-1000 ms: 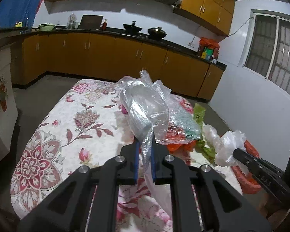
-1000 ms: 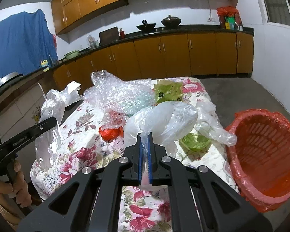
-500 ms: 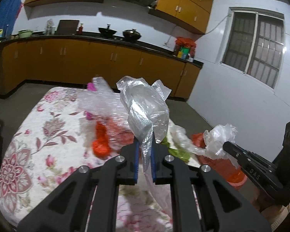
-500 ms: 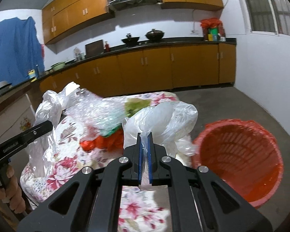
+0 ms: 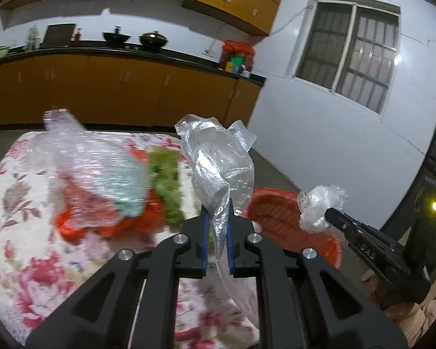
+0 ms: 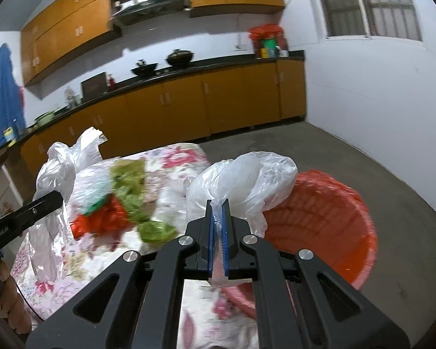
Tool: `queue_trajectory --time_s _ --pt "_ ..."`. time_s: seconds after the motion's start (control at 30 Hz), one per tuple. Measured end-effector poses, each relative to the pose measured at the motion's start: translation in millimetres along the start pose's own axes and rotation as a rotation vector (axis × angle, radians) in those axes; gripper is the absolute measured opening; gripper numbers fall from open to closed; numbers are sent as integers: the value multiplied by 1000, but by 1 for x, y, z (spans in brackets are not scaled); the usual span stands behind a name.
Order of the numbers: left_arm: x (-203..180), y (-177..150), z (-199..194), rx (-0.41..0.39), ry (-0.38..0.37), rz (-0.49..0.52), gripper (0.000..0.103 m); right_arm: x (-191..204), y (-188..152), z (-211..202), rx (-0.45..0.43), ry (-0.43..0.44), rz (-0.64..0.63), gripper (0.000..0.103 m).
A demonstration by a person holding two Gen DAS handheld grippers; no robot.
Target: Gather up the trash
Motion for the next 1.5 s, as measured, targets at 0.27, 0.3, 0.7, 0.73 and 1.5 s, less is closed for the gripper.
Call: queue_trajectory --time_s 0.27,0.3,0.7,0.73,1.5 --pt "-44 1 45 45 -89 54 11 -45 6 -1 -6 -80 54 5" --pt "-47 0 50 50 -97 59 11 -51 7 0 -7 -87 59 5" --pt "-91 -3 110 115 -178 95 11 -82 18 15 -7 -126 105 5" --pt "-92 -4 113 119 -180 96 11 -84 18 17 -7 -126 109 5" --pt "-80 -10 132 144 -145 84 43 -110 17 21 8 -136 169 25"
Point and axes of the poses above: each gripper's, at about its wrist camera, not at the fingertips, and z roughly the way its jaws point, x to its left, y to its top, the point moved 4 cm from there along z, roughly the way its jaws point, and after that the axes turned 4 degrees about z, right-handed, at the moved point
